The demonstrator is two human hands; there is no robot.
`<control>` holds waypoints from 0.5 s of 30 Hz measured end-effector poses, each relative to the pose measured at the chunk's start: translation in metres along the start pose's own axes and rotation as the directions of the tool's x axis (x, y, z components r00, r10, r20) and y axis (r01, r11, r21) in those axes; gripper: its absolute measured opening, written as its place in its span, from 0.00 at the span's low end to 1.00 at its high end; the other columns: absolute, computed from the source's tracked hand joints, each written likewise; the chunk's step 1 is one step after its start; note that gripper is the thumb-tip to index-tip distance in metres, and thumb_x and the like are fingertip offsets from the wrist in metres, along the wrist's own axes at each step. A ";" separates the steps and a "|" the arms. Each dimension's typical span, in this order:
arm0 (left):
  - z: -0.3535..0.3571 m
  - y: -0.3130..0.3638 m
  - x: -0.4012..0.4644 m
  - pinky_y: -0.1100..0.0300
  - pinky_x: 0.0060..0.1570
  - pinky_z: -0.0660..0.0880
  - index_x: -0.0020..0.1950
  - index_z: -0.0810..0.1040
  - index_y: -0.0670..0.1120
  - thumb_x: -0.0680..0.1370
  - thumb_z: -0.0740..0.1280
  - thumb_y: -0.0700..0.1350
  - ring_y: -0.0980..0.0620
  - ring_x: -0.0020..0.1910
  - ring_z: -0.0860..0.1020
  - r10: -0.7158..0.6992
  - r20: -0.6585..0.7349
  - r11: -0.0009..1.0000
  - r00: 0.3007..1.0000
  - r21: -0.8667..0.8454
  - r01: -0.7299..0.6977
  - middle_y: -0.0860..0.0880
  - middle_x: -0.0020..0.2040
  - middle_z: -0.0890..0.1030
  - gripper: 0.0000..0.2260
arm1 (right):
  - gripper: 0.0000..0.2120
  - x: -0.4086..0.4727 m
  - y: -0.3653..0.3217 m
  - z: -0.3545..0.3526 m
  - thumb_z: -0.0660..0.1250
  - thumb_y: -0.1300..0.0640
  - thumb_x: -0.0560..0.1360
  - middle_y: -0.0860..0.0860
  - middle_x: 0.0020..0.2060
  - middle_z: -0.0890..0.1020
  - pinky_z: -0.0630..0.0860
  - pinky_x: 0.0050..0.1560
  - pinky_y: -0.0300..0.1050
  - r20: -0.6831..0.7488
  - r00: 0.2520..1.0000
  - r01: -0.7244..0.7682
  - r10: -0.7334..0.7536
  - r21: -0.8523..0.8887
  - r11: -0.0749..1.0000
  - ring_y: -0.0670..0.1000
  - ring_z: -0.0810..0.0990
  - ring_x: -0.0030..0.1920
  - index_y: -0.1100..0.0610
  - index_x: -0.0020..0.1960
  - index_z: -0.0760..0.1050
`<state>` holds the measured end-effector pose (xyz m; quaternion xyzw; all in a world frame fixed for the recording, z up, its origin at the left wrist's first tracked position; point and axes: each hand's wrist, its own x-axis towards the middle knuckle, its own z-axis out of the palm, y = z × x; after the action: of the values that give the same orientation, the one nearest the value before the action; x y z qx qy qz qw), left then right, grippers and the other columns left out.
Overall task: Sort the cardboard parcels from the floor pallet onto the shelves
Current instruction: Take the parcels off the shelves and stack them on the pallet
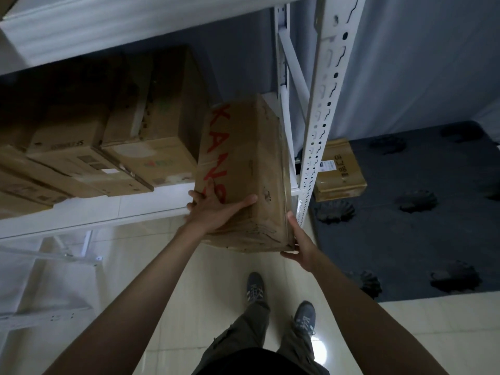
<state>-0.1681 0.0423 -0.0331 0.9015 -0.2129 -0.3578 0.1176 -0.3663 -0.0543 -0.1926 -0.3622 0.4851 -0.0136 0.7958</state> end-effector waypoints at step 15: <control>0.042 -0.054 -0.080 0.43 0.74 0.65 0.79 0.60 0.58 0.55 0.78 0.73 0.48 0.71 0.71 0.096 0.034 0.902 0.995 -0.425 -0.072 0.53 0.71 0.74 0.57 | 0.47 -0.090 0.043 -0.059 0.75 0.30 0.65 0.55 0.67 0.78 0.83 0.54 0.61 0.010 0.999 -0.031 0.032 -0.063 0.998 0.57 0.80 0.63 0.56 0.74 0.66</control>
<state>-0.2336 0.1253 -0.0356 0.8346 -0.1720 -0.4143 0.3198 -0.4741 -0.0219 -0.1650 -0.3796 0.4865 0.0162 0.7868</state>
